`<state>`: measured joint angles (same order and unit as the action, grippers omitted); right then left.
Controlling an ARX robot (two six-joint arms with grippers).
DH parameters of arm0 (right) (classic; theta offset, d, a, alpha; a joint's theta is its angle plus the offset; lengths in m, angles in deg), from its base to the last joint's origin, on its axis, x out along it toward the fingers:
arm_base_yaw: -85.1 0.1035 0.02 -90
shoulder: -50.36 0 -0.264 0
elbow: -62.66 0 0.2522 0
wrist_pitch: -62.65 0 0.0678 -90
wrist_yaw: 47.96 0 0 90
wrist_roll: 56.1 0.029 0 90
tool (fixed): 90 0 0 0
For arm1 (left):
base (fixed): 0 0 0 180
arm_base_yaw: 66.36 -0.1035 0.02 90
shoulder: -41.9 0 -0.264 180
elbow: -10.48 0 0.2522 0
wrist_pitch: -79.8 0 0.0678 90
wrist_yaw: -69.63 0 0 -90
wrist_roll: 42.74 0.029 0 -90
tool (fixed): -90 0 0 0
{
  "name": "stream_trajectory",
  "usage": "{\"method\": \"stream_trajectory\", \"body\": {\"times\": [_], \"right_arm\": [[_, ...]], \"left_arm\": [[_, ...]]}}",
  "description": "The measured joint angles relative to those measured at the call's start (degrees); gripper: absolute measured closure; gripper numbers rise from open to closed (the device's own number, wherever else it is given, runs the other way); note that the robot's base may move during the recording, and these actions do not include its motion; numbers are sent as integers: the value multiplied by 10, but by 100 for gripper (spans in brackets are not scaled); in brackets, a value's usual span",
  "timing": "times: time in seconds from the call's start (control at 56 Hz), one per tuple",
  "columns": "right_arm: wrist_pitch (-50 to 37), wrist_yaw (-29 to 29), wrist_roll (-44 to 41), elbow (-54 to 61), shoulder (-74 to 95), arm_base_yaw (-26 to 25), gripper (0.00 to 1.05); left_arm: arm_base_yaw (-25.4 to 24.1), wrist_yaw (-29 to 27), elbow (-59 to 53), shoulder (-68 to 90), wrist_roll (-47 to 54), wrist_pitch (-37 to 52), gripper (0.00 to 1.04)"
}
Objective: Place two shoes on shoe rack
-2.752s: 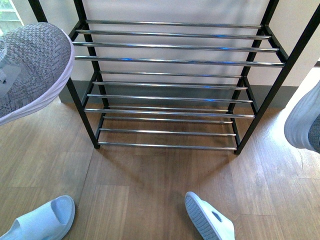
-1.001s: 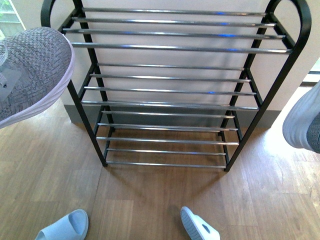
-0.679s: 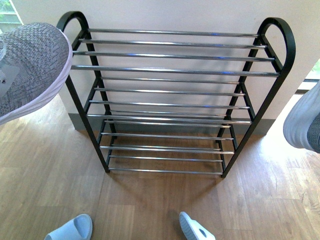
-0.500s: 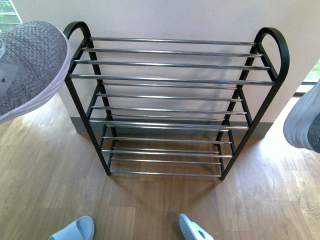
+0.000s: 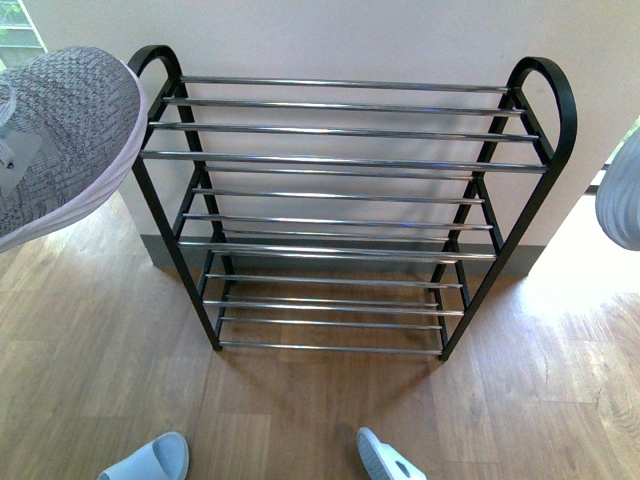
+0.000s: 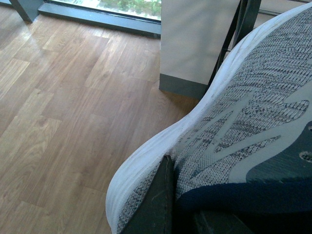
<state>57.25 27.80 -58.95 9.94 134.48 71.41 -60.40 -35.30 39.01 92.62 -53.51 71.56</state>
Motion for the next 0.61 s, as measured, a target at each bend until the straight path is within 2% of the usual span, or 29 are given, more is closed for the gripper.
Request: {"method": "stream_trajectory", "body": {"times": [0.089, 0.179, 0.393, 0.518, 0.608], "right_arm": [[114, -9, -14, -65, -4, 21, 102], [174, 1, -19, -113, 3, 48, 102], [212, 53, -22, -194, 41, 125, 102], [240, 90, -37, -254, 103, 190, 102], [272, 107, -58, -297, 150, 212, 102]], "left_arm": [[0, 0, 0, 0, 0, 0, 103], [0, 0, 0, 0, 0, 0, 103], [0, 0, 0, 0, 0, 0, 103], [0, 0, 0, 0, 0, 0, 103], [0, 0, 0, 0, 0, 0, 103]]}}
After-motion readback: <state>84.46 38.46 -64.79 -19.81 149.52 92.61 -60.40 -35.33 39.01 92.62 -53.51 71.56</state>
